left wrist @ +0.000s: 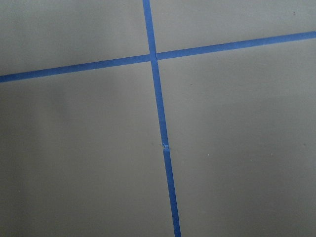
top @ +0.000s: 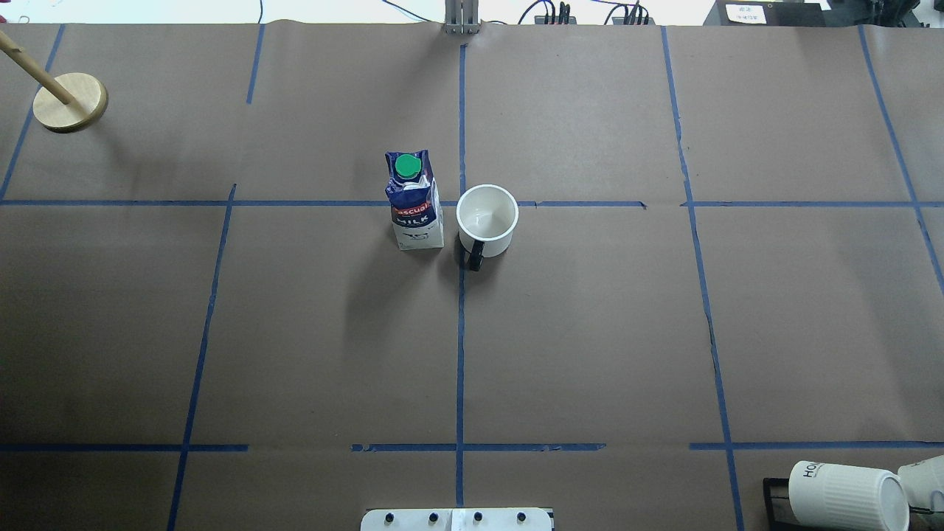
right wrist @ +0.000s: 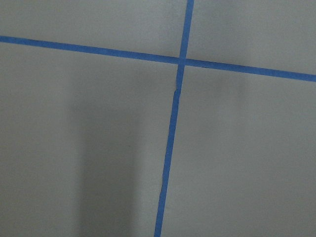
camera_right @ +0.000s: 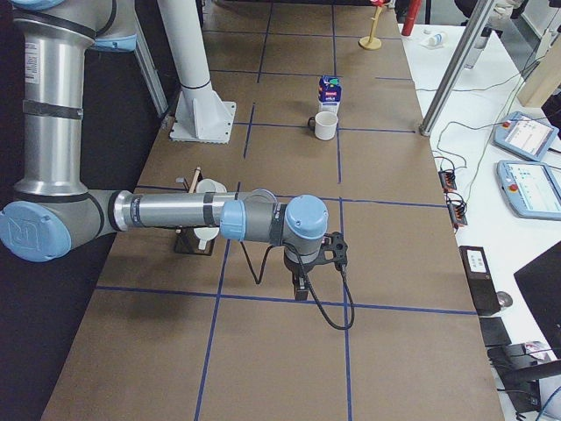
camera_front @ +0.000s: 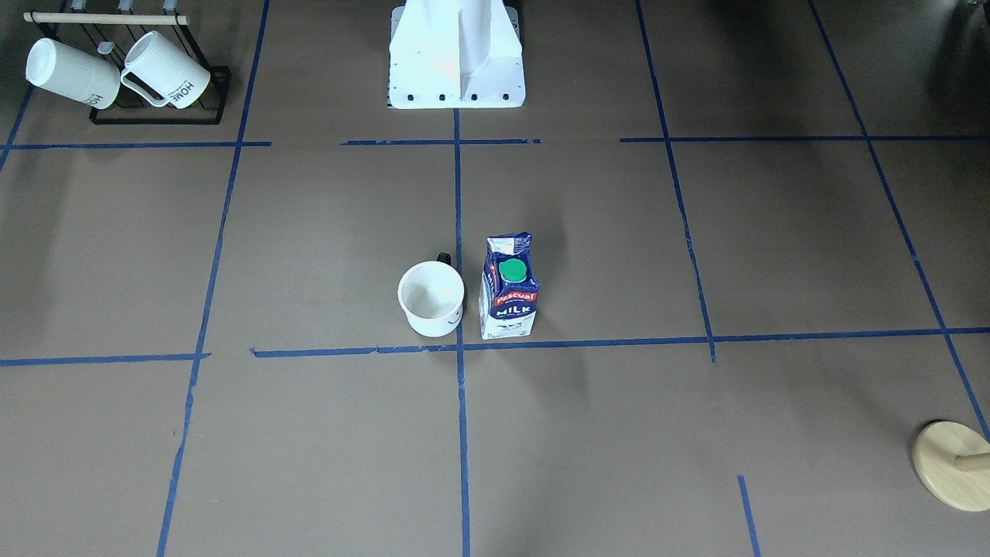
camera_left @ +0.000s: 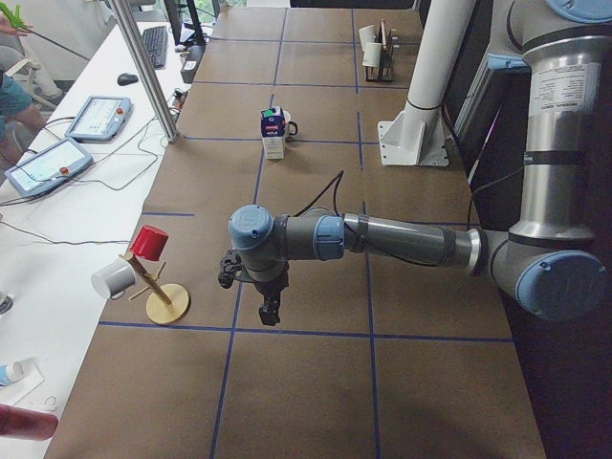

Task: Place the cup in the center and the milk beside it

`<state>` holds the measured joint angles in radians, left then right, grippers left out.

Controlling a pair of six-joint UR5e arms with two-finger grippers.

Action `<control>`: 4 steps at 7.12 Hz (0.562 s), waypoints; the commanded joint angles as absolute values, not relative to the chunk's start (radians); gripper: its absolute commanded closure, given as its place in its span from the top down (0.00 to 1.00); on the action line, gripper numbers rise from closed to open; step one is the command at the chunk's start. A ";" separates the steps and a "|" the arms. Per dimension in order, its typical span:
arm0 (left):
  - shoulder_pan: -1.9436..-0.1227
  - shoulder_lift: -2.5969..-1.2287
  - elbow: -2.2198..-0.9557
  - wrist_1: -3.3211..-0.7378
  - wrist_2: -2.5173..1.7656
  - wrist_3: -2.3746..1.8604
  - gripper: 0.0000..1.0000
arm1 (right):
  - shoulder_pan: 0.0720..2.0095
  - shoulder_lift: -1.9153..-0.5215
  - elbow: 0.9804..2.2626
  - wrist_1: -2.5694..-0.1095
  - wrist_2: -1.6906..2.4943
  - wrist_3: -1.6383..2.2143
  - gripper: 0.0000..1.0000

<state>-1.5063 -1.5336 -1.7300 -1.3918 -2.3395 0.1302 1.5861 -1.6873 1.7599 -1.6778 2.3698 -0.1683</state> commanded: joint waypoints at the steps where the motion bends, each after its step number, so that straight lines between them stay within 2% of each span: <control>1: -1.506 -1.532 -1.732 -1.393 -2.339 0.129 1.00 | 1.586 -1.687 1.764 -1.677 2.370 -0.173 1.00; 4: -1.506 -1.532 -1.732 -1.391 -2.339 0.126 1.00 | 1.586 -1.692 1.776 -1.677 2.372 -0.167 1.00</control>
